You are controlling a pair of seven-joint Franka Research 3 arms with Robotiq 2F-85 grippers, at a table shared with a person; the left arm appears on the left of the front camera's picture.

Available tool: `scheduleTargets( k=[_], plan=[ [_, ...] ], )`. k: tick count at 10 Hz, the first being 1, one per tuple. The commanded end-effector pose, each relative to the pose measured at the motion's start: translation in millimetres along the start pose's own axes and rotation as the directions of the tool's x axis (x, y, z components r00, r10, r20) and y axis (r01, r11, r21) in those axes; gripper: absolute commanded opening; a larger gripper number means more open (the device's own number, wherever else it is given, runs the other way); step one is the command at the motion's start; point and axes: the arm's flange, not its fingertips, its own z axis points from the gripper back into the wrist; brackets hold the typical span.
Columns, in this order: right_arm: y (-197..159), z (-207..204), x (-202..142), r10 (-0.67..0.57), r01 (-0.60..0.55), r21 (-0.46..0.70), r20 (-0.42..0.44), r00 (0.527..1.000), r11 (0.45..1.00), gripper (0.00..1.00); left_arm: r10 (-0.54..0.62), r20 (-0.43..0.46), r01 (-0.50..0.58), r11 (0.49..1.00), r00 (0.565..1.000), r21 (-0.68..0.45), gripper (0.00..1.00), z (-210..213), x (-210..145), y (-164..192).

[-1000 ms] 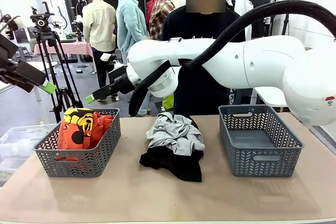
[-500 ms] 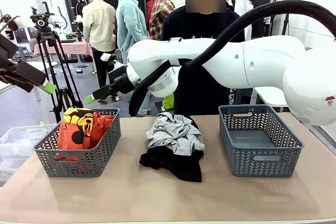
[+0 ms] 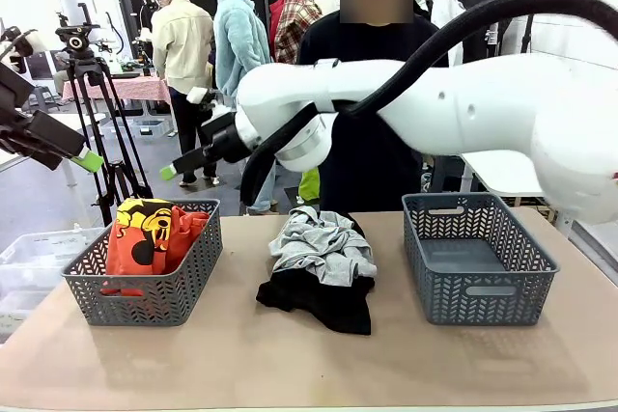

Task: Sort the tops and bottoms.
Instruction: Lift clothes from the center of the table with your left hand.

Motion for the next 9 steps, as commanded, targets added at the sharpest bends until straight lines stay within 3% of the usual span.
scheduleTargets(
  k=[1,6,9],
  plan=[
    [50,71,8,0.001,-0.010,-0.135,-0.070,0.998,0.991,1.00,0.002,0.000,-0.002,1.000,1.000,-0.001,1.00,1,2,1],
    [126,167,17,-0.172,0.088,-0.318,-0.249,0.953,0.944,1.00,0.002,0.000,-0.002,1.000,1.000,-0.001,1.00,1,2,1],
    [168,221,6,-0.251,0.137,-0.465,-0.193,0.949,0.874,1.00,0.002,0.000,-0.002,1.000,1.000,-0.001,1.00,1,2,1]
  ],
)
